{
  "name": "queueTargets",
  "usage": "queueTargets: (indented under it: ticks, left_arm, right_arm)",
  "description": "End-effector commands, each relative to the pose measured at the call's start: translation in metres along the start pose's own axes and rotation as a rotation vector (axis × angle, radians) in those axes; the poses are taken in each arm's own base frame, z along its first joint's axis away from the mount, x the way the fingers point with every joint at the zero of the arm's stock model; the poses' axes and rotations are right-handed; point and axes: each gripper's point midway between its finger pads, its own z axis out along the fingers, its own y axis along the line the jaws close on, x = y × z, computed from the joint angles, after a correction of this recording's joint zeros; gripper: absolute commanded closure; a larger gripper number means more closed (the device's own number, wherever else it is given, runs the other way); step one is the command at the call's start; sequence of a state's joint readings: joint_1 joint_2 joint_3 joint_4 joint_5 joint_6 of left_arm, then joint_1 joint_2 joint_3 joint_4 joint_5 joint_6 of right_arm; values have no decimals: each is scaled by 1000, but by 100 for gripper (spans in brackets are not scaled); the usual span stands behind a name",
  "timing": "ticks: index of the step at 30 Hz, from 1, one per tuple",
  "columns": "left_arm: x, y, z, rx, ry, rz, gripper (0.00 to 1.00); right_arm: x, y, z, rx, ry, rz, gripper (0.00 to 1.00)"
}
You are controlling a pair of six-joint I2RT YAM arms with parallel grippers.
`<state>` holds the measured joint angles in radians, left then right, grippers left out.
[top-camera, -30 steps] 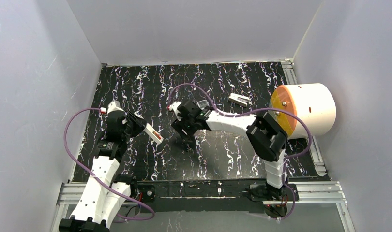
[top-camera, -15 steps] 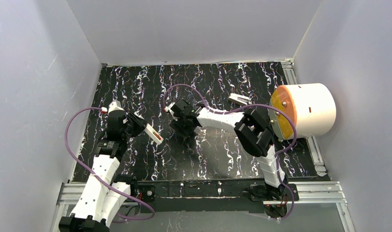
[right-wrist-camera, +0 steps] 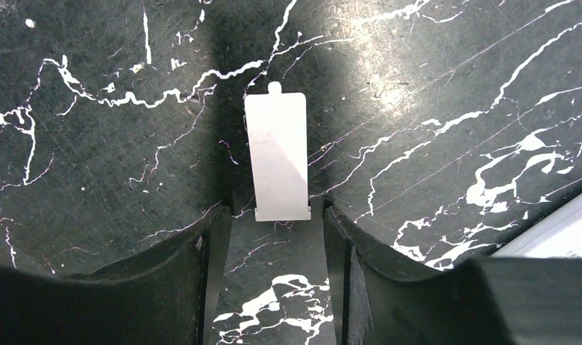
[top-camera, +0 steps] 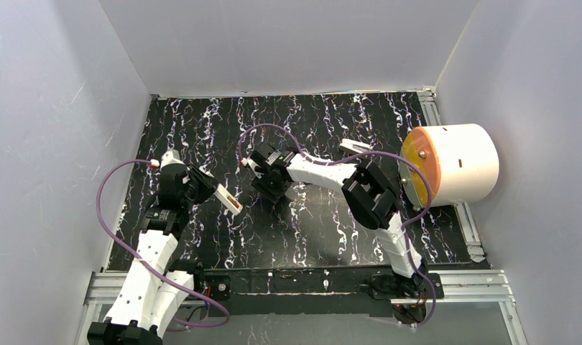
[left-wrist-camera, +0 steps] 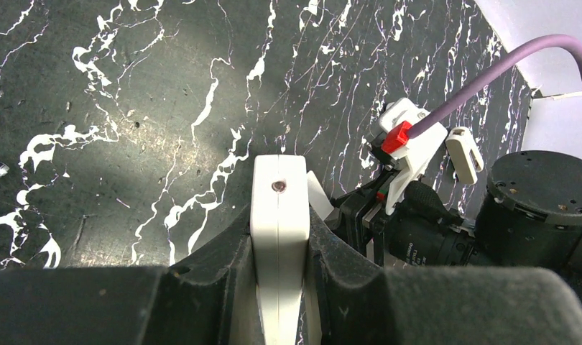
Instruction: Load the batteries into the remote control
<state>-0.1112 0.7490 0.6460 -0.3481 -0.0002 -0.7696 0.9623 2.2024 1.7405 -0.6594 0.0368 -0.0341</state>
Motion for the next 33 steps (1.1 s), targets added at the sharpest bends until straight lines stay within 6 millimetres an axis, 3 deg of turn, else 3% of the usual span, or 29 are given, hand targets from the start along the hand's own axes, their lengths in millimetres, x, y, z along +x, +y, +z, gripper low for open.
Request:
queueTargets:
  ticks: [1,14,23,33]
  left_arm:
    - [-4,1,-3,0,-17,2,100]
    - [-2,3,-3,0,-13,6,100]
    - [-1,2,-4,0,-11,8,100]
    - [-2,2,-4,-1,-9,11,100]
  right_arm:
    - [28,8,11,-61,132,-13,43]
    - [44,5,18,-20,205,-61,61]
    - [45,8,26,-15,202,-73,54]
    - [54,10,35,-2,224,-96,57]
